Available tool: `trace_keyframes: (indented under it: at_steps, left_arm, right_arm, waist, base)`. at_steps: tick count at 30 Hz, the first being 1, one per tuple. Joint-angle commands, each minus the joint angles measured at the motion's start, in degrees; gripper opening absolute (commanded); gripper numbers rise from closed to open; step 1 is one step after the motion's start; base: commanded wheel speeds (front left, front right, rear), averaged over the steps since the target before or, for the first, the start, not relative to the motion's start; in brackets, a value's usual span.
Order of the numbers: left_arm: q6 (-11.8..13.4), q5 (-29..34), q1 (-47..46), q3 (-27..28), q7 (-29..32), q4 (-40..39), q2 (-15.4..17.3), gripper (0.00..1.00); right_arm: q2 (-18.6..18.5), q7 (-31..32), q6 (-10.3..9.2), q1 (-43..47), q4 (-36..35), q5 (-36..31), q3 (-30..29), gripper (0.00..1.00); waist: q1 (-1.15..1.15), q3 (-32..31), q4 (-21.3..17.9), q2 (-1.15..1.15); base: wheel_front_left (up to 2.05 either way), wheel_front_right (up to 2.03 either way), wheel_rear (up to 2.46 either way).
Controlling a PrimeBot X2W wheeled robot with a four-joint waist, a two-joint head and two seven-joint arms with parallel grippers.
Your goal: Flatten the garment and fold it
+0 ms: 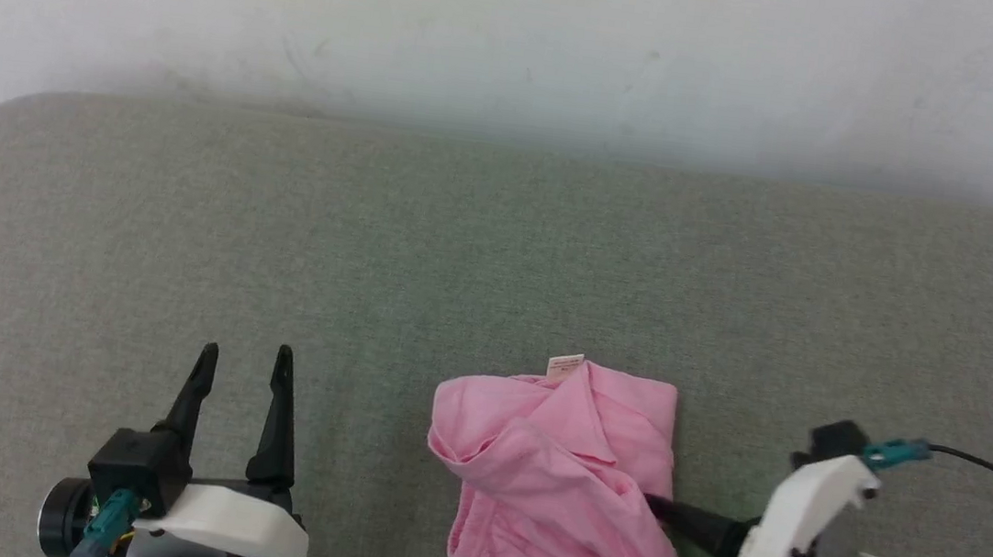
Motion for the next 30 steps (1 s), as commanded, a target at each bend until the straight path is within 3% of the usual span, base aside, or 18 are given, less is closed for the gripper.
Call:
trace_keyframes:
  at_steps: [1, 4, 7, 11, 15, 24, 30]
  left_arm:
    - [-0.59, 0.86, -0.90, 0.17, -0.26, 0.26, -0.37, 1.00]
    - [-1.06, 1.25, -1.06, 0.60, -0.26, 0.50, -0.81, 1.00]
    - [-1.33, 1.61, -1.03, 1.07, -0.27, 0.63, -1.27, 1.00]
    - [-1.88, 2.09, -1.10, 1.42, -0.27, 1.13, -1.93, 1.00]
    - [-2.29, 2.56, -1.01, 2.02, -0.27, 1.44, -2.55, 1.00]
    - [-3.14, 3.77, -0.15, 3.66, -0.27, 1.05, -3.44, 1.00]
    - [-3.40, 4.78, 0.16, 4.63, -0.27, -0.81, -4.21, 1.00]
  right_arm:
    - [0.25, -0.44, -0.02, -1.07, 1.15, 1.35, 1.84, 1.00]
    - [0.27, -1.24, -0.02, -2.19, 4.45, 4.41, 6.89, 1.00]
    - [0.28, -2.04, -0.02, -3.32, 7.72, 4.24, 10.99, 0.00]
    - [0.28, -3.84, -0.02, -5.01, 8.51, 3.79, 15.14, 0.00]
    - [-2.14, -7.21, -0.02, -6.86, 3.88, -0.62, 20.59, 0.00]
    - [-15.99, -8.16, -0.02, -11.75, -10.59, -15.92, 35.77, 0.00]
    - [-25.07, -5.31, -0.02, -13.82, -18.41, -24.23, 41.18, 0.00]
  waist:
    - [0.00, 0.76, 0.97, 0.00]
    - [0.00, 0.93, 1.25, 0.00]
    - [0.00, 1.26, 1.16, 0.00]
    - [0.00, 1.35, 0.91, 0.00]
    - [0.00, 0.92, 0.14, 0.00]
    - [0.00, -0.10, -4.47, 0.00]
    - [0.00, 1.89, -11.22, 0.00]
  base:
    - [0.00, 0.00, 0.00]
    - [0.00, 0.00, 0.00]
    - [0.00, 0.00, 0.00]
    - [0.00, 0.00, 0.00]
    - [0.00, 0.00, 0.00]
    - [0.00, 0.00, 0.00]
    - [0.00, 0.00, 0.00]
